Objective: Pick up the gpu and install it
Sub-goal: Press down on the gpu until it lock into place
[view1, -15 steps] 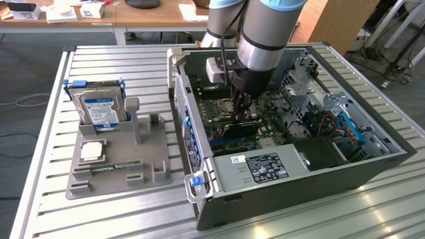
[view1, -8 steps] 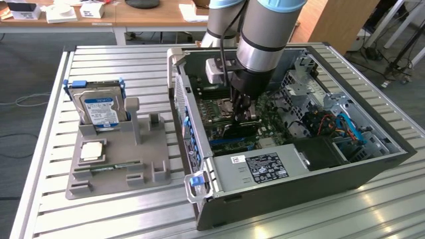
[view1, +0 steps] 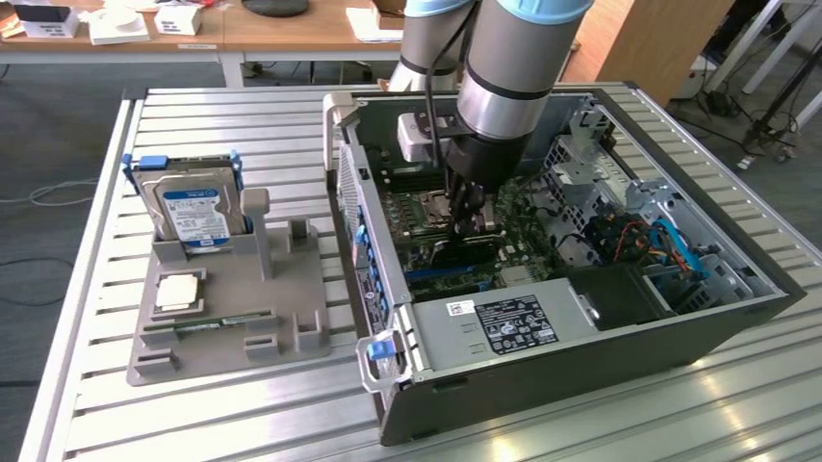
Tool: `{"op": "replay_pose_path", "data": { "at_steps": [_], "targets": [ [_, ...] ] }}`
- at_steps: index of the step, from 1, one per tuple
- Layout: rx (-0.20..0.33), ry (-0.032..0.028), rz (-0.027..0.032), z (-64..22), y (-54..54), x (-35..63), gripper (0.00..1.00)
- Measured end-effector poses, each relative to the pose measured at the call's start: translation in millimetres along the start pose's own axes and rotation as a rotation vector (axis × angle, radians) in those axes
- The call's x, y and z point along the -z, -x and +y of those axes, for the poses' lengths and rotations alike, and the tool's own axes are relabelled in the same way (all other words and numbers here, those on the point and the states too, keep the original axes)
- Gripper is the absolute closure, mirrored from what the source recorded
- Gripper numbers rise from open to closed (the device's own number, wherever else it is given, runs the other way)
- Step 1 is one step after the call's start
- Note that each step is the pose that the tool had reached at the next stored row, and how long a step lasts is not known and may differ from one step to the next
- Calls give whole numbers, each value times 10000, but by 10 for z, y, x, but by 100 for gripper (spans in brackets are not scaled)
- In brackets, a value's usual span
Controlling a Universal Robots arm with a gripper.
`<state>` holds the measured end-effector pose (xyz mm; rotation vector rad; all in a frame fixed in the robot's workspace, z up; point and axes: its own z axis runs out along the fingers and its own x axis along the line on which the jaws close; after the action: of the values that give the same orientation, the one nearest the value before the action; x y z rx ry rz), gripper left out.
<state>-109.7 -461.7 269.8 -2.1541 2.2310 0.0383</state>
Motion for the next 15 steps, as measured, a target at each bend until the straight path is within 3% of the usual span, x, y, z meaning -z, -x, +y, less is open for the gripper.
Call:
{"op": "replay_pose_path", "data": {
  "at_steps": [15],
  "targets": [
    [-1,0,0,5,36,29,89]
  ]
}}
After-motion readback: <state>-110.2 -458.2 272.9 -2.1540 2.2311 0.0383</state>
